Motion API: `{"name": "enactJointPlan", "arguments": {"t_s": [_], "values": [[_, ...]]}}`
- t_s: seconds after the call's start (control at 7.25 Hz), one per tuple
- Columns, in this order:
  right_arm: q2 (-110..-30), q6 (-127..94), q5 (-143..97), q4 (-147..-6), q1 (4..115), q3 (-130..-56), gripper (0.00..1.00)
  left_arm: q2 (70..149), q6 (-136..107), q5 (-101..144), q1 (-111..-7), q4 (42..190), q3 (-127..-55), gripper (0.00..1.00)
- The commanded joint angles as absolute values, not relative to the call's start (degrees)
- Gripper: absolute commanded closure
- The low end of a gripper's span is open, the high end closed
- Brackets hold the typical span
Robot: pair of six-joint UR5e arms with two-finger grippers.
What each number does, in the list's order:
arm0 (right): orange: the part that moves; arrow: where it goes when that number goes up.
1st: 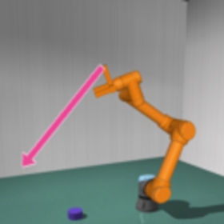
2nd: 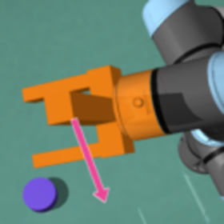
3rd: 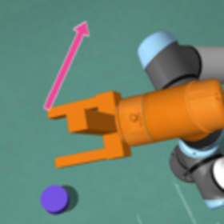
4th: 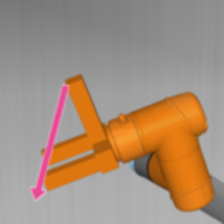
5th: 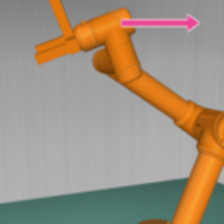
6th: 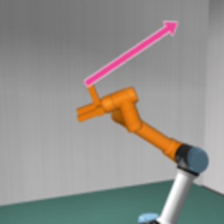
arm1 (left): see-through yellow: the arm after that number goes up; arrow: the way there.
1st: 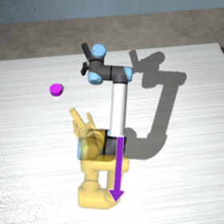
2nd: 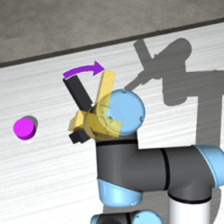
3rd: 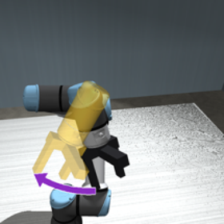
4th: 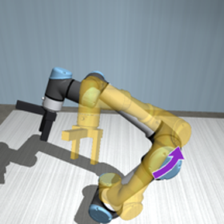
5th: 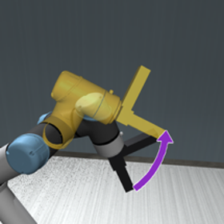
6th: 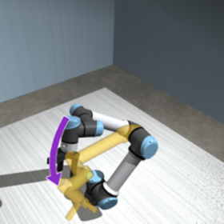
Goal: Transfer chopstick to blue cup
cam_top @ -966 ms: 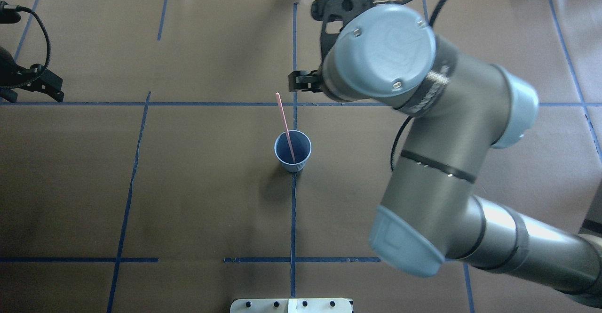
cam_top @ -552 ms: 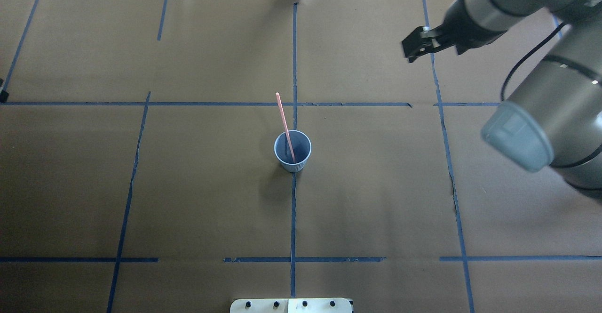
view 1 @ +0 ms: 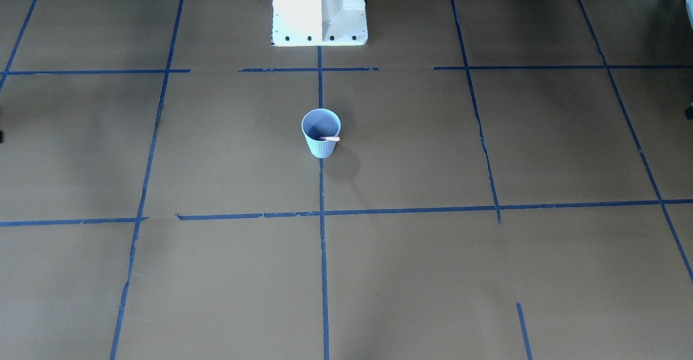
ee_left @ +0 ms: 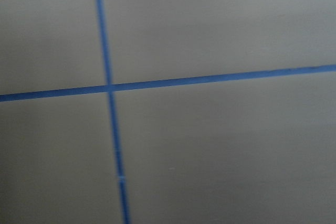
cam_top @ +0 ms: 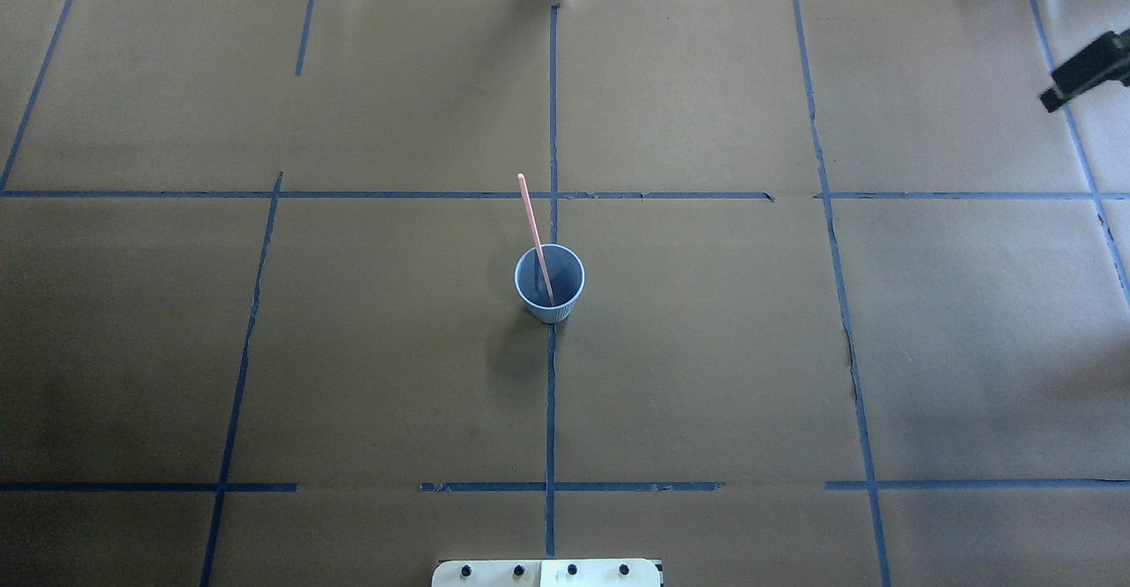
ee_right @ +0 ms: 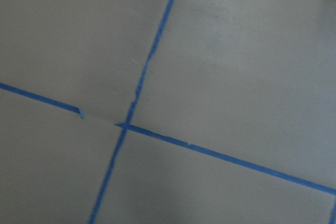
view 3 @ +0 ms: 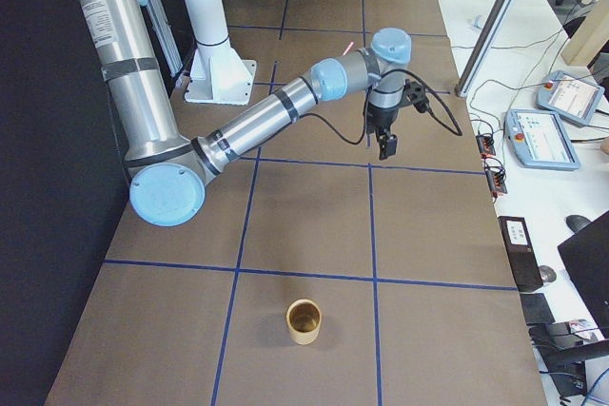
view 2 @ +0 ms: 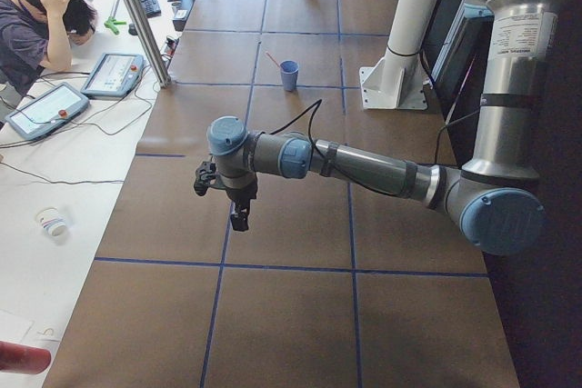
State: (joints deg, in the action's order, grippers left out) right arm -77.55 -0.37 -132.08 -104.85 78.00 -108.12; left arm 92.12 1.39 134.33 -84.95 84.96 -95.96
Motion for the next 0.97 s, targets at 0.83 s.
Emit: {"name": "enactJointPlan", "arguments": {"t_s": [0.83], "values": [[-91.3, 4.0, -140.6, -83.8, 91.8, -86.3, 0.00, 88.4, 3.1, 134.5, -88.2, 85.0, -93.3, 0.00]]}}
